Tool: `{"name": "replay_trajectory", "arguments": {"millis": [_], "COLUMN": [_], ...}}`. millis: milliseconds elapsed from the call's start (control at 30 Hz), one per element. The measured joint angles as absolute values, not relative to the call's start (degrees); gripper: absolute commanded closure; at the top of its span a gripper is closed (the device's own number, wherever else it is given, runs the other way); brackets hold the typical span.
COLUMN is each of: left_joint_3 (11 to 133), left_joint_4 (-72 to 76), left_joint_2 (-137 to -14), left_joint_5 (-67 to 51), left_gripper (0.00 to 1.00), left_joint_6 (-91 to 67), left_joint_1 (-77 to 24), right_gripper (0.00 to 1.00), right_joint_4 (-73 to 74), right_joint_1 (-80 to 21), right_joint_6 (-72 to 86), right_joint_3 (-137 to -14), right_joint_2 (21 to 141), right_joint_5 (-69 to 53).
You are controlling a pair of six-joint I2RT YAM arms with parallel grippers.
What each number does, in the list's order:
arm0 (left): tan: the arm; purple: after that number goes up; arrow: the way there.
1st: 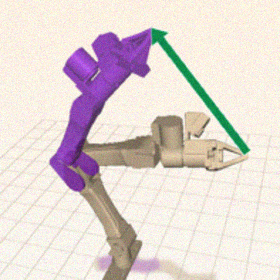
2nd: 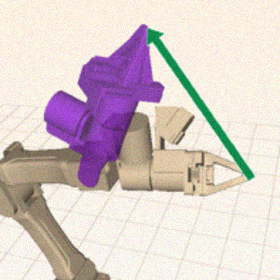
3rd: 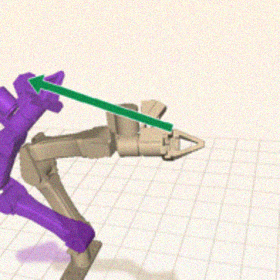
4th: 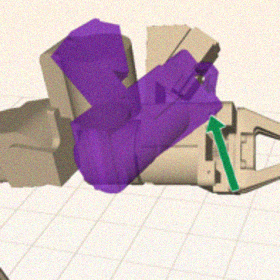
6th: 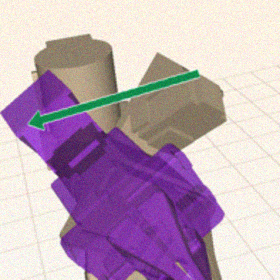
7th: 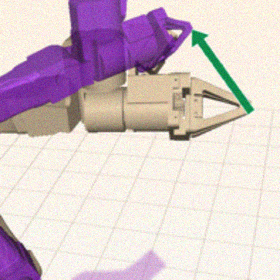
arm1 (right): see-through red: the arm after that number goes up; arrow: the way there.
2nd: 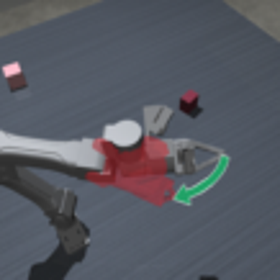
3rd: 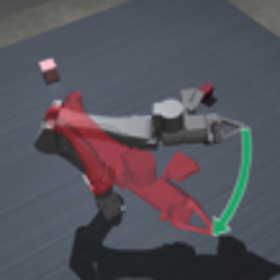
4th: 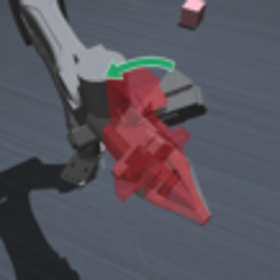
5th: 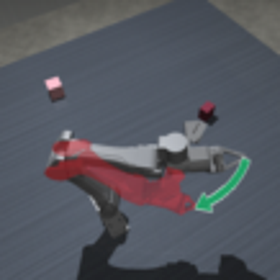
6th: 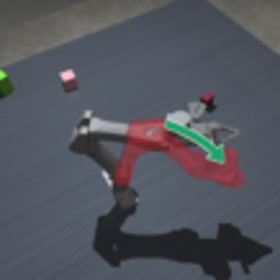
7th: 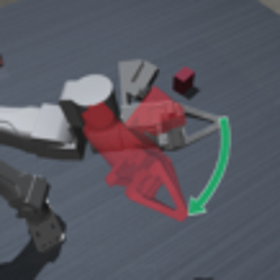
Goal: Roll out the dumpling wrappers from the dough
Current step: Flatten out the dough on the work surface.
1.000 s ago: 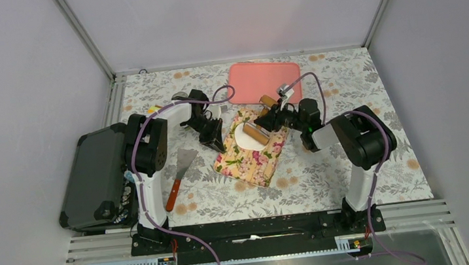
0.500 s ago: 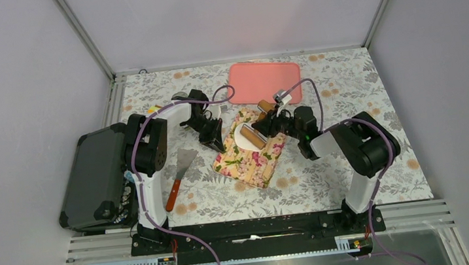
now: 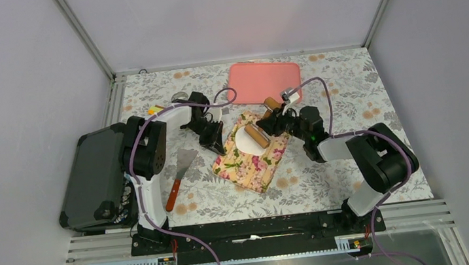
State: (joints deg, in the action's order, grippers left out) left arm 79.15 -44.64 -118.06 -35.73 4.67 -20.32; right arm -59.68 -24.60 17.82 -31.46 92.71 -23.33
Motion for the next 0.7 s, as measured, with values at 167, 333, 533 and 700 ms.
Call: {"name": "replay_trajectory", "arguments": {"millis": [167,333,533,700], "left_joint_3": [77.52,77.12,77.03,76.77], "left_joint_4": [-44.53,-44.16,-44.03,-43.75], "left_joint_2": [-117.05,-116.66,-116.55,-116.36], "left_joint_5": [-35.79,-35.38,-35.14,-35.11], "left_gripper": [1.00,1.00,1.00,1.00], "left_joint_6": [5.34,5.54,5.52,5.54], "left_joint_1": [-20.78,-21.06,-21.32,-21.34], "right_gripper": [1.00,1.00,1.00,1.00], "right_joint_4": [-60.10,-65.36,-68.97,-70.65], "right_joint_1": [-25.54,-26.61,-27.53,-29.02], "right_joint_6": [17.85,18.85,19.16,19.00], "right_joint_3": [-29.58,-29.47,-28.16,-26.87], "right_joint_2": [95.39,99.04,100.16,100.12], "right_joint_5": [-22.76,-22.96,-22.06,-20.71]}}
